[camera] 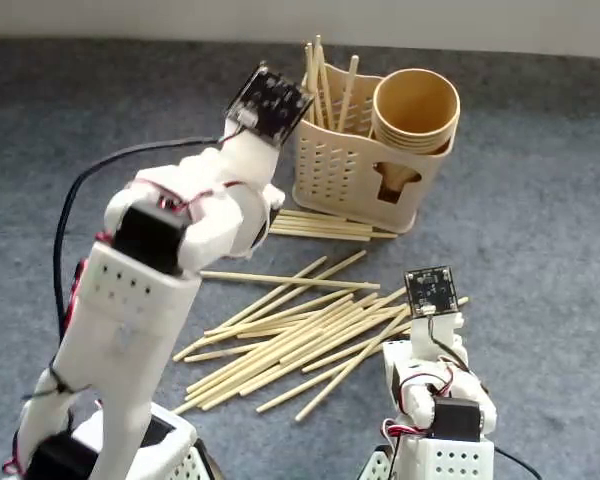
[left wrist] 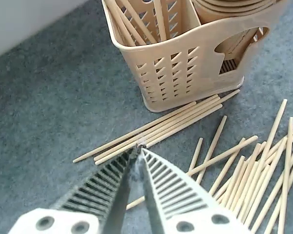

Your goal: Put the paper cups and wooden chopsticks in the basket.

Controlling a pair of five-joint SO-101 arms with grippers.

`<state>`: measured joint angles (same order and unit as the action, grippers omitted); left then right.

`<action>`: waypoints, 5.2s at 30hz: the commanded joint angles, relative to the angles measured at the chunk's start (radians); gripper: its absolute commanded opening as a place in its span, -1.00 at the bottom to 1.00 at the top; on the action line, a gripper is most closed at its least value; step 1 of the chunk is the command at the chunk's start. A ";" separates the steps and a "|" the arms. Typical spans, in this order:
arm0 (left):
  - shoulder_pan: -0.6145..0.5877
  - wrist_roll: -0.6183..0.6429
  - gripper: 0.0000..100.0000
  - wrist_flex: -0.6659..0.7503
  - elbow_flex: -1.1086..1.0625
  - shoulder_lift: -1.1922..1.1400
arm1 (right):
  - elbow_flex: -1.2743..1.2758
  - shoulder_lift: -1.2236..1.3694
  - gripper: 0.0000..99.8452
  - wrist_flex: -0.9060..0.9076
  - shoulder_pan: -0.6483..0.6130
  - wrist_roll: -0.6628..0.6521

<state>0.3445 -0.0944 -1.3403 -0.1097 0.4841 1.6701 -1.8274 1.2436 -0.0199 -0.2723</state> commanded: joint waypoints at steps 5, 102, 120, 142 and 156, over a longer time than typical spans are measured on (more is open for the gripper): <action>-0.048 0.000 -0.95 0.353 -0.553 0.509 | 0.154 -0.012 -0.99 -0.001 0.008 -0.009; -0.562 -0.003 -0.95 -0.002 -1.586 1.334 | -0.458 0.165 -0.98 0.010 0.059 0.180; -0.562 -0.003 -0.95 -0.002 -1.586 1.334 | -0.733 1.007 -0.99 -0.150 0.056 0.181; -0.562 -0.003 -0.95 -0.002 -1.586 1.334 | -0.905 1.417 -0.98 -0.191 0.153 0.700; -0.562 -0.003 -0.95 -0.002 -1.586 1.334 | -0.941 1.592 -0.66 -0.245 0.182 0.824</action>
<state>-0.2110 -0.0944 -1.3403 -1.6732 1.8098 0.7787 -0.2516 1.0687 0.1550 0.5393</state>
